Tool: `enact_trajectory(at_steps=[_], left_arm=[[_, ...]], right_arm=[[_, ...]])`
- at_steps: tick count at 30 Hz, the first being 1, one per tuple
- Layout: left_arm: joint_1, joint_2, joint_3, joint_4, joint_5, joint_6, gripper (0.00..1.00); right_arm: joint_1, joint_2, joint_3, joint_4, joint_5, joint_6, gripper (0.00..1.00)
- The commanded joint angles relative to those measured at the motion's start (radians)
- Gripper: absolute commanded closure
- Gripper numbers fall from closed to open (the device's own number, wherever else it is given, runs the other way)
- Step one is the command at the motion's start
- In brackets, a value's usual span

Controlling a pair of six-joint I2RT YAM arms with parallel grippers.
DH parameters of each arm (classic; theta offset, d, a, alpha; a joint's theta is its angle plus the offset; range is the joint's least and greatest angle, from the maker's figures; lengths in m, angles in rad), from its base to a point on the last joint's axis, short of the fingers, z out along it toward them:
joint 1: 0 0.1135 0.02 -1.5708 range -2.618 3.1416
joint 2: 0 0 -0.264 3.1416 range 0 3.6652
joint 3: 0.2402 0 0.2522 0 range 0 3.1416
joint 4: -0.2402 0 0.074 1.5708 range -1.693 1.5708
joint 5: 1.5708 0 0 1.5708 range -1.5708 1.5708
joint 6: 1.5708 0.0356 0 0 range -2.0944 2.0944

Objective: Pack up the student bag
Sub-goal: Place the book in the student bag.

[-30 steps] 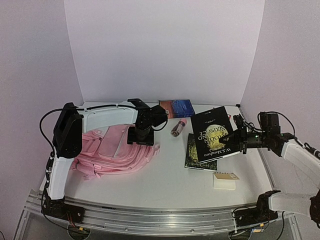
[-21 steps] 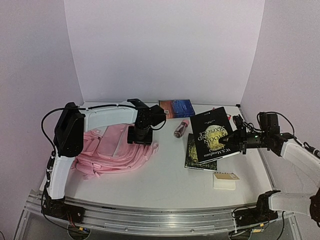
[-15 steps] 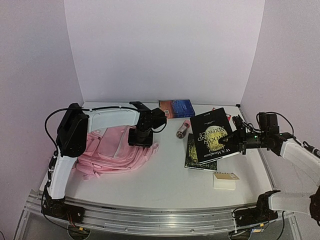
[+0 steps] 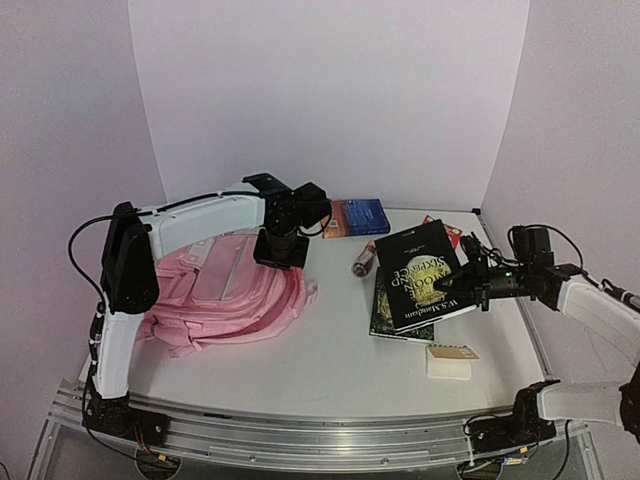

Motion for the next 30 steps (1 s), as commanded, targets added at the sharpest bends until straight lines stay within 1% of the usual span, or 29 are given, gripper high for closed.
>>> enact_trajectory(at_steps=[1, 5, 10, 13, 17, 19, 22, 24, 28, 30], left_arm=[[-0.001, -0.245, 0.07, 0.04, 0.105, 0.17, 1.0], [-0.001, -0.329, 0.043, 0.065, 0.179, 0.221, 1.0], [-0.001, -0.426, -0.023, 0.127, 0.248, 0.235, 1.0], [-0.001, -0.485, -0.082, 0.185, 0.28, 0.241, 1.0], [-0.001, -0.515, -0.13, 0.221, 0.315, 0.224, 1.0], [-0.001, -0.522, -0.151, 0.237, 0.302, 0.194, 1.0], [-0.001, -0.53, -0.179, 0.272, 0.285, 0.148, 1.0], [-0.001, -0.537, -0.201, 0.301, 0.292, 0.132, 1.0], [-0.001, -0.533, -0.206, 0.322, 0.331, 0.103, 1.0], [-0.001, -0.533, -0.202, 0.323, 0.334, 0.093, 1.0]], right_arm=[[0.117, 0.063, 0.072, 0.068, -0.108, -0.021, 1.0], [0.227, 0.169, 0.151, 0.068, -0.116, -0.035, 1.0], [0.369, 0.339, 0.28, 0.068, -0.115, -0.057, 1.0], [0.414, 0.461, 0.378, 0.068, -0.101, -0.017, 1.0], [0.467, 0.612, 0.54, 0.073, -0.117, 0.012, 1.0], [0.5, 0.672, 0.604, 0.075, -0.072, 0.051, 1.0], [0.548, 0.73, 0.655, 0.083, 0.081, 0.056, 1.0], [0.563, 0.768, 0.671, 0.128, 0.155, 0.09, 1.0], [0.578, 0.874, 0.68, 0.4, 0.258, 0.255, 1.0], [0.591, 0.922, 0.703, 0.504, 0.292, 0.305, 1.0]])
